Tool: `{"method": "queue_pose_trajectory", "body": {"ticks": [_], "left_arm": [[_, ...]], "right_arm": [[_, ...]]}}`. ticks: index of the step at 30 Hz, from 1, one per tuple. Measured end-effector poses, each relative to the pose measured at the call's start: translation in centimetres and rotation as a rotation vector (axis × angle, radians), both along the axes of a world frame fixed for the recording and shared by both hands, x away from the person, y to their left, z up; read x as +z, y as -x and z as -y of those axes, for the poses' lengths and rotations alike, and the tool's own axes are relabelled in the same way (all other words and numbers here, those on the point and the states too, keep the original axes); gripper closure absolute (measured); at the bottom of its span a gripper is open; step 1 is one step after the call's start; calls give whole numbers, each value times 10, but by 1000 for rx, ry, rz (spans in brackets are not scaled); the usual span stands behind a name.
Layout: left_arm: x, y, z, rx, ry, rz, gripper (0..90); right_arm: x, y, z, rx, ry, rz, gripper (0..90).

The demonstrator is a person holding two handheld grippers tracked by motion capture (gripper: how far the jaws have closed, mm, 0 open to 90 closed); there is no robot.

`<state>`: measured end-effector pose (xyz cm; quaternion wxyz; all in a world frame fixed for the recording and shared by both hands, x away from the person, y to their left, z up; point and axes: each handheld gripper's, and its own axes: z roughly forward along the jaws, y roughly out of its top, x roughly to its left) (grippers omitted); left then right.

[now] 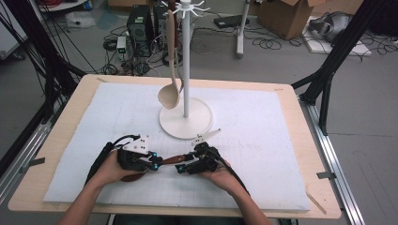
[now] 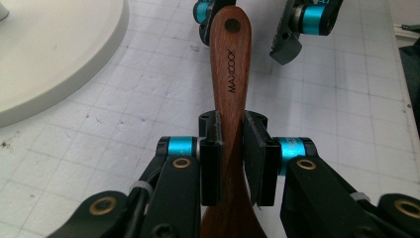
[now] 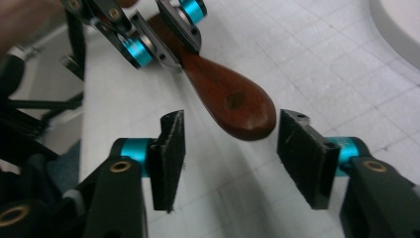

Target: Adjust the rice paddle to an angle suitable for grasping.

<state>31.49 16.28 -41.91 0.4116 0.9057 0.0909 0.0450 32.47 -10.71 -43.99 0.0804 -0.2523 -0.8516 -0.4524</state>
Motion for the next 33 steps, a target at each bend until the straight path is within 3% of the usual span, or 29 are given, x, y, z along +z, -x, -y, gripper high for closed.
{"method": "queue_pose_trajectory", "body": {"ticks": [4, 10, 15, 19, 25, 28, 33], "left_arm": [[1, 1, 0, -3, 10, 1, 779], [3, 2, -1, -3, 17, 4, 777], [1, 1, -2, -1, 11, -18, 767], [-2, -1, -6, 16, -26, -50, 701], [-6, -3, -9, 19, -50, -71, 687], [-5, -2, -9, 6, -44, -53, 719], [3, -1, -5, 5, -30, -26, 739]], "right_arm": [[6, 1, -1, 1, -29, -10, 505], [10, -1, 1, -14, -24, -13, 619], [9, -2, 0, -13, -25, -35, 627], [9, -2, -1, -4, -33, -40, 643], [9, -1, -5, 12, -34, -41, 664], [12, 0, -6, 11, -36, -35, 666], [19, -1, -1, -7, -90, -22, 660]]}}
